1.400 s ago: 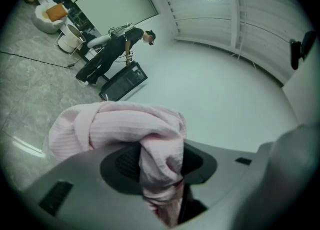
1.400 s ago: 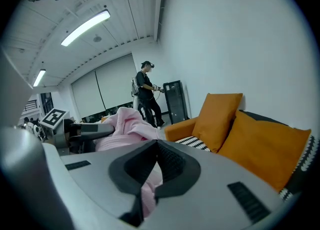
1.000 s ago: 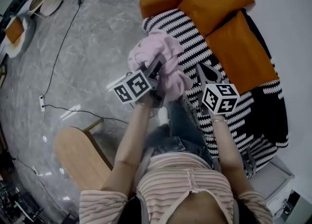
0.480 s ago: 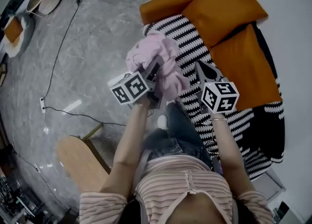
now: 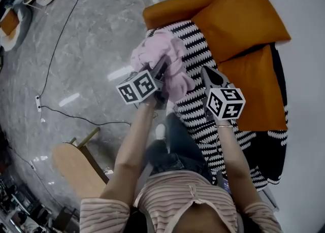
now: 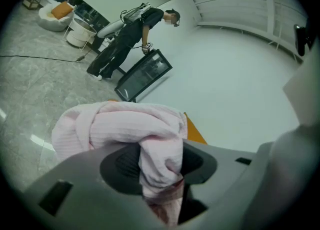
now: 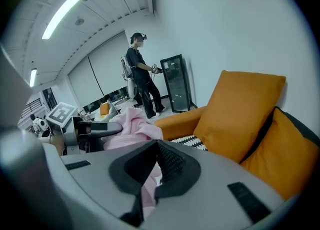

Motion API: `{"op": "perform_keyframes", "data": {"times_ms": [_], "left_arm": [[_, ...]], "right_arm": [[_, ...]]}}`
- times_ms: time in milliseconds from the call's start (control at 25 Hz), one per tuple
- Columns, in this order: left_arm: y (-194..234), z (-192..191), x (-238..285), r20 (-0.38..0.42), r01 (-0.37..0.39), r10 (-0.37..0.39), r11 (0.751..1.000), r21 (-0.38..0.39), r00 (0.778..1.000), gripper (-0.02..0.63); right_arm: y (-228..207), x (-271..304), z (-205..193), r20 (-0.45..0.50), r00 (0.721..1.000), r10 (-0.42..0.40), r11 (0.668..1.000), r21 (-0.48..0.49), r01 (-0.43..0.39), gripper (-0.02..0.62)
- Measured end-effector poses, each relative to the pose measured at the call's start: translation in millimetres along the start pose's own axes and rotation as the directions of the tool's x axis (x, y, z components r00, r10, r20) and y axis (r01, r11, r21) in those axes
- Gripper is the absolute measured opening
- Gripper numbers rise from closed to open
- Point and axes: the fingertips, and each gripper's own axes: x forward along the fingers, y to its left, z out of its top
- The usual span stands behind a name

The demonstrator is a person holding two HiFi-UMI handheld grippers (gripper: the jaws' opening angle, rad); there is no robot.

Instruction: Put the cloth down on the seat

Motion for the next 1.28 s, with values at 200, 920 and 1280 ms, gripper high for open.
{"op": "perform_keyframes", "data": {"times_ms": [200,920,1280], "left_arm": [[14,7,45,-0.013,-0.030,0.030,1.000,-0.003,0.999,0.183],[63,-9,148,-0.049,-0.106,0.103,0.993,-0.050,0.993,0.183],[91,-25,190,-0.059,-0.147,0.144,0.988,-0.050,0.988,0.183]], "right_arm": [[-18,35,7,-0.025,1.000,0.006,1.000,-0.007,-0.007,0.008],[-55,128,-18,-0.132,0.990,0.050,0.999,-0.001,-0.051,0.008],[-77,160,-50,-0.190,0.981,0.041,0.999,-0.001,-0.042,0.008]]}}
